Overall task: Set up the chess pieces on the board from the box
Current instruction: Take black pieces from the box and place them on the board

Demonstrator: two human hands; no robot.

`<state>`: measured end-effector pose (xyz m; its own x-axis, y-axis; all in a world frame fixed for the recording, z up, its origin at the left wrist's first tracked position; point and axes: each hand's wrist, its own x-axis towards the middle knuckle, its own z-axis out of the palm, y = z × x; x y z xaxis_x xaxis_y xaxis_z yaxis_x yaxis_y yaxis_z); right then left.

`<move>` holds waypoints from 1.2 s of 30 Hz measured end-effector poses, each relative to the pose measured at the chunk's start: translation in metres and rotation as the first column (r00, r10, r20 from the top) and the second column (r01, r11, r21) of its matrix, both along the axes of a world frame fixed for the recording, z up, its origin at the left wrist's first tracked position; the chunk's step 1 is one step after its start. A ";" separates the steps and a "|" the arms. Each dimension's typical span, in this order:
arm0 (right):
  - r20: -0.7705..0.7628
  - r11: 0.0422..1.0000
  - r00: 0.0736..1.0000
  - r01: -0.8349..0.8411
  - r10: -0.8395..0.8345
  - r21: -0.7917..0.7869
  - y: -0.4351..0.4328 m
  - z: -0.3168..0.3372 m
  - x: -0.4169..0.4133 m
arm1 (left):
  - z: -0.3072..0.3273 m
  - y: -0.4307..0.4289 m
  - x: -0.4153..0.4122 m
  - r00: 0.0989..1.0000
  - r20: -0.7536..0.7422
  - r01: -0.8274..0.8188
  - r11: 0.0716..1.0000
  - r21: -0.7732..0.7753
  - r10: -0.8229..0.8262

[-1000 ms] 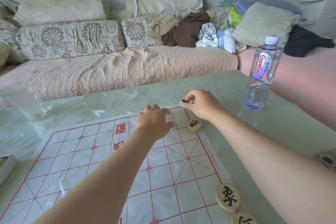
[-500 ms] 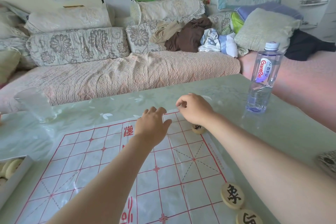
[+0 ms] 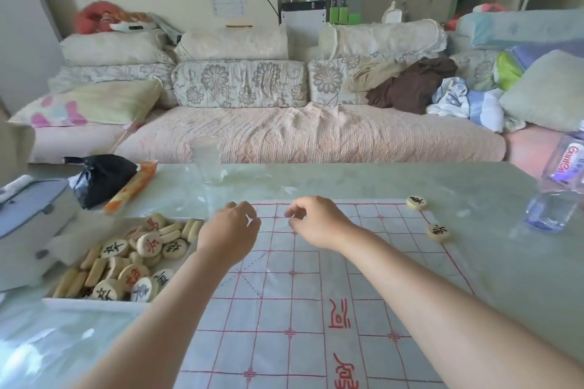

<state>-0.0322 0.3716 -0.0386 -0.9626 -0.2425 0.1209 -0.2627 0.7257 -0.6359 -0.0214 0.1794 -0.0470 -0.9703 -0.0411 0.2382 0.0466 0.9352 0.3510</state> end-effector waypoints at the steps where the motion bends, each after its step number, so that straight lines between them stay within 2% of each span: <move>1: 0.012 0.999 0.999 -0.030 0.030 0.013 -0.017 0.002 0.002 | 0.001 -0.020 0.007 1.000 0.005 -0.031 1.000 0.004 0.031; 6: 0.010 0.984 0.987 -0.160 0.160 0.075 -0.106 0.007 0.011 | -0.007 -0.107 0.041 0.990 -0.046 -0.135 0.989 -0.067 0.132; 10: 0.010 0.967 0.975 -0.223 0.223 0.127 -0.167 0.004 0.015 | -0.019 -0.153 0.056 0.980 -0.060 -0.195 0.979 -0.057 0.192; 13: 0.003 0.949 0.973 -0.224 0.229 0.222 -0.200 -0.002 0.014 | -0.020 -0.170 0.058 0.988 -0.034 -0.155 0.984 -0.085 0.152; 17: -0.009 0.922 0.983 -0.169 0.183 0.348 -0.230 -0.012 0.003 | -0.029 -0.179 0.061 0.999 0.035 0.026 0.980 -0.197 -0.020; 23: -0.087 0.805 0.980 -0.095 0.179 0.585 -0.259 -0.021 -0.004 | -0.025 -0.193 0.059 0.991 0.074 0.116 0.987 -0.110 -0.109; 27: -0.121 0.798 0.981 -0.049 0.152 0.601 -0.267 -0.022 -0.003 | -0.025 -0.200 0.055 0.983 0.112 0.154 0.987 -0.046 -0.148; 30: -0.127 0.801 0.981 -0.041 0.145 0.597 -0.266 -0.023 -0.001 | -0.017 -0.202 0.057 0.983 0.084 0.163 0.986 0.016 -0.164; 33: -0.049 0.765 0.987 -0.088 0.154 0.639 -0.262 -0.021 -0.003 | -0.011 -0.203 0.061 0.987 0.018 0.159 0.987 -0.004 -0.159; 36: 0.039 0.709 0.987 -0.139 0.156 0.691 -0.260 -0.019 -0.005 | -0.014 -0.201 0.061 0.989 0.042 0.146 0.989 -0.024 -0.144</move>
